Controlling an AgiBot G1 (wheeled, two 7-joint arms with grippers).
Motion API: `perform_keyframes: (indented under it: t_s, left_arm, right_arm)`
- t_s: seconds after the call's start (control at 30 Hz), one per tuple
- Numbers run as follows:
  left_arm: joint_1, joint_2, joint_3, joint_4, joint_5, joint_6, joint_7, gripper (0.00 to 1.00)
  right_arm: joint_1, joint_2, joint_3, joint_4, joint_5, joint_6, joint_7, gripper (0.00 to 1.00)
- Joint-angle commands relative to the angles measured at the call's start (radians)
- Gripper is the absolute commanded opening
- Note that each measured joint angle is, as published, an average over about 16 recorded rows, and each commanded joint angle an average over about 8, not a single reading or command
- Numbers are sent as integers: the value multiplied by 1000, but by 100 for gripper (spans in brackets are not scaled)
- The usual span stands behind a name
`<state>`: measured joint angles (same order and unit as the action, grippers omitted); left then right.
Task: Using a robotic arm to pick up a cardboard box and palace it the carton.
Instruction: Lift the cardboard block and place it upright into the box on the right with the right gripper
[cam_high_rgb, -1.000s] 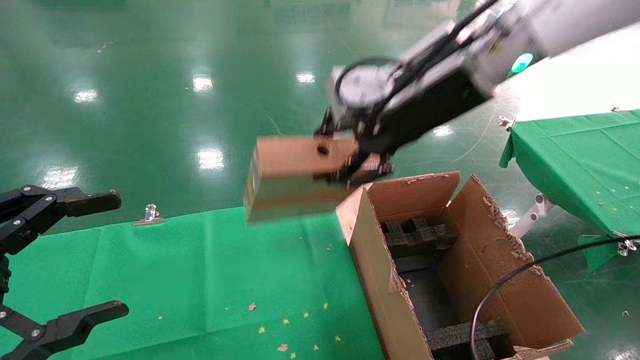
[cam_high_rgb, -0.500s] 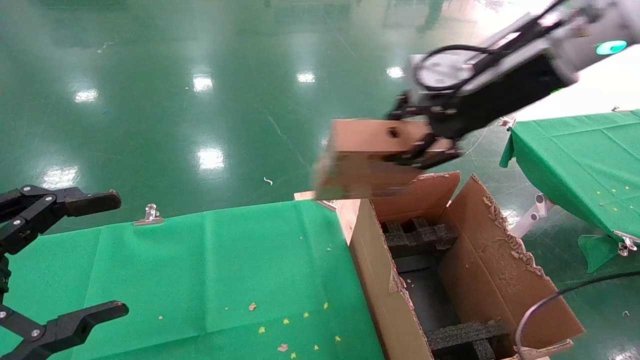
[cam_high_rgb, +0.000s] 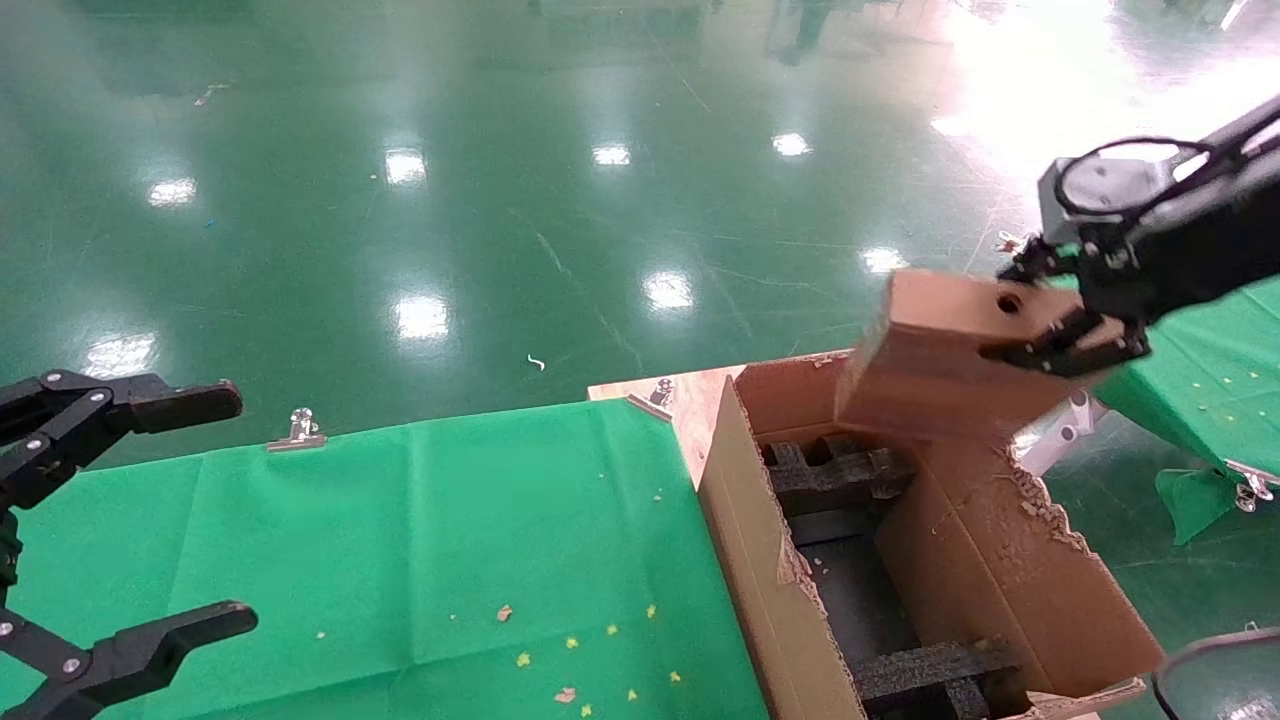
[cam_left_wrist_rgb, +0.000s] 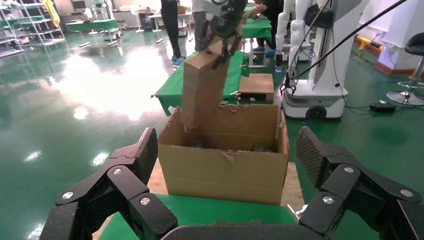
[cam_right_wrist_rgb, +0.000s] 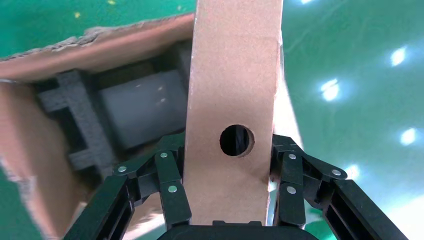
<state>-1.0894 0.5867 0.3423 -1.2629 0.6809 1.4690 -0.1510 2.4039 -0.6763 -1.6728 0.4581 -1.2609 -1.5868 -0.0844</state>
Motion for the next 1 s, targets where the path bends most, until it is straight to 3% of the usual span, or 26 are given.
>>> perform_keyframes:
  t_s: [0.03,0.57,1.0]
  left_arm:
    - [0,0,0,0,0,0,0,100]
    - [0,0,0,0,0,0,0,100]
    - [0,0,0,0,0,0,0,100]
  right_arm:
    - [-1,20,-33,-14,18,-1,11,0]
    - [-205,111,3,-269,192,101,284,0]
    - [-288,165,8,-263,228,90,451,0]
